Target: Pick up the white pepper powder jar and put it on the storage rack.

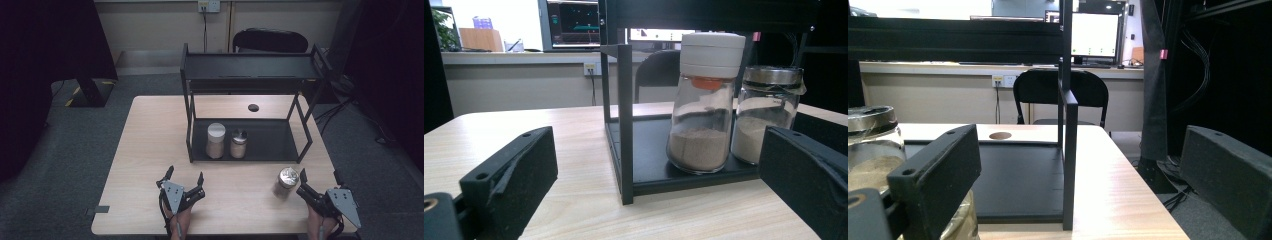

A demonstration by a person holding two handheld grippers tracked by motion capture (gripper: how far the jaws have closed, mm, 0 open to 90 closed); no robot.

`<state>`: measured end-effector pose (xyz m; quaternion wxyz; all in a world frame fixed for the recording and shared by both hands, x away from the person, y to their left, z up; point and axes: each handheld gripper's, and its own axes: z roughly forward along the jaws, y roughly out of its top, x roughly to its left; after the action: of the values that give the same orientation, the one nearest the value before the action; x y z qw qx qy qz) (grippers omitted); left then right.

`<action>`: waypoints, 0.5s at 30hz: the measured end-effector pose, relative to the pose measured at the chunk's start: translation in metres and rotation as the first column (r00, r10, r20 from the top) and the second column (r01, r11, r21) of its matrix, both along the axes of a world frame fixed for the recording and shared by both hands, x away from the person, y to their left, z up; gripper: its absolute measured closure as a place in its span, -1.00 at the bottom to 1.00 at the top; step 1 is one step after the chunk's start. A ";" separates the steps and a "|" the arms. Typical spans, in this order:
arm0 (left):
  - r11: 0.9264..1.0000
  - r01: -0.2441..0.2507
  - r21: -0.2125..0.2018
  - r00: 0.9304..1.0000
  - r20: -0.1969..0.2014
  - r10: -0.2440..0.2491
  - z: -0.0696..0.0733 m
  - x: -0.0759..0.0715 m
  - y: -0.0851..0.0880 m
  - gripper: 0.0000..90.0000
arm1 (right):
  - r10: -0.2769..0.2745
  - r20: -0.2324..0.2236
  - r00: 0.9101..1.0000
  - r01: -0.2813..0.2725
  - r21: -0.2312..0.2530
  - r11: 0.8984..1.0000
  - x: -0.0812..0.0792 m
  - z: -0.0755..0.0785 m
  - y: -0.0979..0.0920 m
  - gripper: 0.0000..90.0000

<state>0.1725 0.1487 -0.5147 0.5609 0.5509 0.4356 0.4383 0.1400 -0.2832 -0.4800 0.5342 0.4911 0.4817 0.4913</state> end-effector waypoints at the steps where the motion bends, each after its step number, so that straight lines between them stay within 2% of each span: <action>1: 1.000 0.000 0.000 1.000 0.000 0.000 0.000 0.000 0.000 -0.95 | 0.001 0.001 1.000 -0.001 0.003 1.000 0.000 -0.001 0.000 -0.95; 15: 1.000 0.000 0.000 1.000 0.000 0.000 0.000 0.000 0.000 -0.95 | -0.018 -0.014 1.000 0.018 0.001 1.000 0.001 -0.009 0.003 -0.95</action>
<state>0.1725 0.1487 -0.5148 0.5610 0.5508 0.4356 0.4384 0.1412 -0.2803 -0.4887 0.5348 0.4994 0.4806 0.4833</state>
